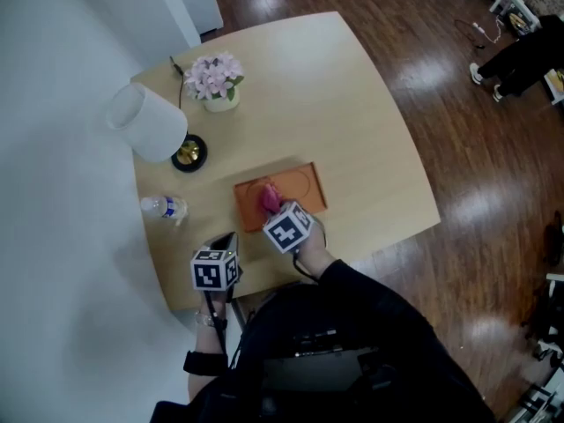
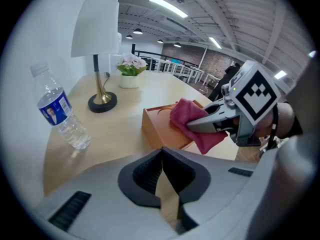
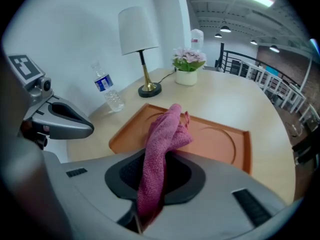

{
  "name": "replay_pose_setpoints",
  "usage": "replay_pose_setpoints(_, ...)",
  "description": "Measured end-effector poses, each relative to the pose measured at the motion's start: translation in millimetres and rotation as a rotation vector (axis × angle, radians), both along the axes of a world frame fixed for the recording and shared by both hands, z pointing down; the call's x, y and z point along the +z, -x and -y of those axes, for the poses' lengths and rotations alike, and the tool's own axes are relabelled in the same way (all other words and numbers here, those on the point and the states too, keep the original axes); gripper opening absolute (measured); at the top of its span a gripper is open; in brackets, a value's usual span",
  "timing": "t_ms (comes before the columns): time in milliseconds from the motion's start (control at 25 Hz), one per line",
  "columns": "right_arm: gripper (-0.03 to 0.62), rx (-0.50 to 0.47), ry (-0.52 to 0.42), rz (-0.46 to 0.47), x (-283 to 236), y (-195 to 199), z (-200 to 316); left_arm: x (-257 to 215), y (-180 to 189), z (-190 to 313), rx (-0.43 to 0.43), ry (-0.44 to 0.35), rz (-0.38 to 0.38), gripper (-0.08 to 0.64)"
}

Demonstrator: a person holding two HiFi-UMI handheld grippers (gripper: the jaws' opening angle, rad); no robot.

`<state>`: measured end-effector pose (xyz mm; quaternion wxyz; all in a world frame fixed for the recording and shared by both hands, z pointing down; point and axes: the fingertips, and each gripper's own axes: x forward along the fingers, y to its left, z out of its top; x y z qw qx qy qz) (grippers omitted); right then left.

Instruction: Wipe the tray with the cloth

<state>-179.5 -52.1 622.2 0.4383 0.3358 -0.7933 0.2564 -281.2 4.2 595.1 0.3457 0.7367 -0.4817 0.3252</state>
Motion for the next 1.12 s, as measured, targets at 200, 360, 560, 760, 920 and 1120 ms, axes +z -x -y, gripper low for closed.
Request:
replay_pose_setpoints(200, 0.075, 0.102, -0.004, -0.031, 1.4, -56.7, 11.3, 3.6, -18.8, 4.6, 0.044, -0.002, 0.004, 0.005)
replay_pose_setpoints(360, 0.075, 0.148, -0.021, -0.073, 2.7, -90.2, 15.8, 5.0, -33.2, 4.9, 0.087, -0.006, 0.02, 0.005)
replay_pose_setpoints(560, 0.074, 0.179, -0.02, -0.04, -7.7, -112.0, 13.7, -1.6, -46.4, 2.8, 0.106, -0.016, 0.023, 0.005)
replay_pose_setpoints(760, 0.074, 0.214, -0.113, 0.043, -53.6, -141.9, 17.7, -12.8, -55.7, 5.8, 0.108, -0.038, 0.003, 0.005)
replay_pose_setpoints(920, 0.074, 0.268, -0.152, 0.036, -63.0, -196.4, 19.7, -22.8, -62.6, 8.9, 0.104, -0.06, -0.04, 0.005)
replay_pose_setpoints(1120, 0.074, 0.344, -0.093, 0.016, -33.1, -252.2, 21.9, -23.8, -69.1, 11.6, 0.088, -0.064, -0.048, 0.005)
